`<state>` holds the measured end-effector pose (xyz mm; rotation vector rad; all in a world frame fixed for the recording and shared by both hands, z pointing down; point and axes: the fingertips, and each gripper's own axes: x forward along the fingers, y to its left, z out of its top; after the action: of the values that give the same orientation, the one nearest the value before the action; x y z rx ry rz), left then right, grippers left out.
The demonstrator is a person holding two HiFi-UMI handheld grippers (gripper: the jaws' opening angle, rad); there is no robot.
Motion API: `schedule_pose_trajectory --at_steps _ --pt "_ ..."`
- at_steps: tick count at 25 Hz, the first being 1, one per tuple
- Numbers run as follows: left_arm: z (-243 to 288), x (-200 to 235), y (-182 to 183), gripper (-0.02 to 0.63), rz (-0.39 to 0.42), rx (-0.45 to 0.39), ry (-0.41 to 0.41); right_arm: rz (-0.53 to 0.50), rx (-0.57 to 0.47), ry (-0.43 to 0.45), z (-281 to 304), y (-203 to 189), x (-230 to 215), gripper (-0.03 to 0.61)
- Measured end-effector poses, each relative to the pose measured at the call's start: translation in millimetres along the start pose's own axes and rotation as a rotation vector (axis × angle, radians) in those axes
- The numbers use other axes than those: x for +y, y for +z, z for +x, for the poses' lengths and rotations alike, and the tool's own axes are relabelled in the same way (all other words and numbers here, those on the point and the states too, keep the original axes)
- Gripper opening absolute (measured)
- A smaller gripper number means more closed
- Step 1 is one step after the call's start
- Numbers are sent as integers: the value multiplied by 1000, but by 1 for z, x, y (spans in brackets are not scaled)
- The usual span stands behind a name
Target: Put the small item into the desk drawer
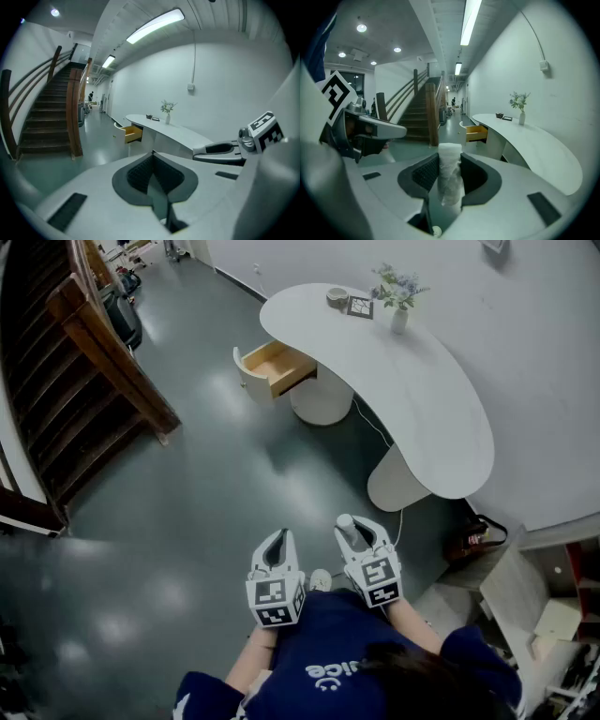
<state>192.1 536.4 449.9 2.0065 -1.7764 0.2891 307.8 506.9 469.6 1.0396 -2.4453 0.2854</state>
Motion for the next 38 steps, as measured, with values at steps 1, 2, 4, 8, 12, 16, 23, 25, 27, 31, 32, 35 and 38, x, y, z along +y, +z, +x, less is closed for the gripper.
schedule_pose_trajectory --at_steps 1,2,4,8,12,16,23,25,27,31,32,35,38 --pt "1 -1 -1 5 -2 0 1 4 -2 0 0 -1 -2 143" --pt "2 -2 -3 5 -4 1 3 8 -5 1 0 -1 -4 143" --pt "4 -4 -4 5 -8 0 9 14 -16 4 -1 -1 -7 144" --pt "6 -7 -5 5 -15 -5 19 1 -29 2 -4 0 -13 146" --pt "8 -10 -7 5 -24 -2 23 6 -27 -5 -8 -2 -18 146" --pt "14 -11 -5 5 -12 -6 16 17 -25 -16 -5 -5 -23 145" --pt "33 5 5 5 1 -14 8 28 -45 -40 13 5 -32 146" --pt "42 12 7 5 1 -12 1 29 -41 -50 21 7 -35 146" --pt "52 19 11 5 0 -11 -9 34 -33 -58 31 10 -37 146" --pt "83 34 26 5 1 -7 -35 61 -22 -81 58 20 -49 146" --pt "91 38 32 5 2 -6 -43 57 -17 -87 66 24 -52 146" --pt "116 54 49 5 1 -8 -65 46 -4 -99 89 39 -57 146" --pt "140 73 68 5 -4 -17 -85 47 4 -109 116 56 -65 146"
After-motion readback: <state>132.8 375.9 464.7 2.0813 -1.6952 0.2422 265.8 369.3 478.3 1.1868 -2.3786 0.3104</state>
